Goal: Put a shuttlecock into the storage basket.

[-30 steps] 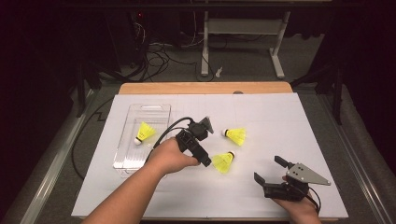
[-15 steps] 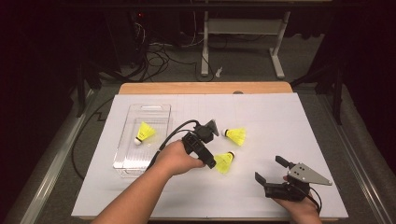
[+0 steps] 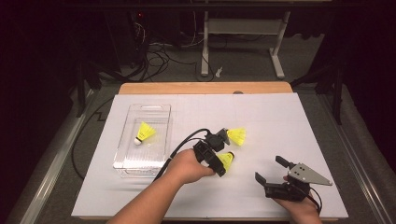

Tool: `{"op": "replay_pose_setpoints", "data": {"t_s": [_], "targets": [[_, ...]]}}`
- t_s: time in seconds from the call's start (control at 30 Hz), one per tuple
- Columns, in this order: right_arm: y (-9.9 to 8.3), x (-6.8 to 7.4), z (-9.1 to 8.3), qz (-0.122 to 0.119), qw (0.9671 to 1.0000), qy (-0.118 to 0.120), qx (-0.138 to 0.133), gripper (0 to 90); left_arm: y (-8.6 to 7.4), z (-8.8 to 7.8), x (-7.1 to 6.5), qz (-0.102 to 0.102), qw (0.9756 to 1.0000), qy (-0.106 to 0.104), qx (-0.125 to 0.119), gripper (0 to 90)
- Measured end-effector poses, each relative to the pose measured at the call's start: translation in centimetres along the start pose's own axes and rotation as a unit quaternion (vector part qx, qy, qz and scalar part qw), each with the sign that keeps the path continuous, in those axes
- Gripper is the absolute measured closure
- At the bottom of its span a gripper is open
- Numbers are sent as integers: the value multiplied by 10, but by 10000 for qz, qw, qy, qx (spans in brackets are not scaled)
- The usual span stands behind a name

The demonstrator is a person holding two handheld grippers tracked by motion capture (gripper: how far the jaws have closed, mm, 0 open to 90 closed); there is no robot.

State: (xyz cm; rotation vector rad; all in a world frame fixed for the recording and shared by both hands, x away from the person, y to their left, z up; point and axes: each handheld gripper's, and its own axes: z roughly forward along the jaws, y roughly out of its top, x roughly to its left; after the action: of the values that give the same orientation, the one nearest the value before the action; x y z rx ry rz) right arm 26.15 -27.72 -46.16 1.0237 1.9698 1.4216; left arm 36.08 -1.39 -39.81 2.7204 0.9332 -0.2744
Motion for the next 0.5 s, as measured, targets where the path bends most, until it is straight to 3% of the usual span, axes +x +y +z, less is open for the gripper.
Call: {"op": "replay_pose_setpoints", "data": {"t_s": [0.5], "targets": [[0,0,0,4,10000,-4,-5,38,13,13,-11,-45,9999,-32,-94,424]]}}
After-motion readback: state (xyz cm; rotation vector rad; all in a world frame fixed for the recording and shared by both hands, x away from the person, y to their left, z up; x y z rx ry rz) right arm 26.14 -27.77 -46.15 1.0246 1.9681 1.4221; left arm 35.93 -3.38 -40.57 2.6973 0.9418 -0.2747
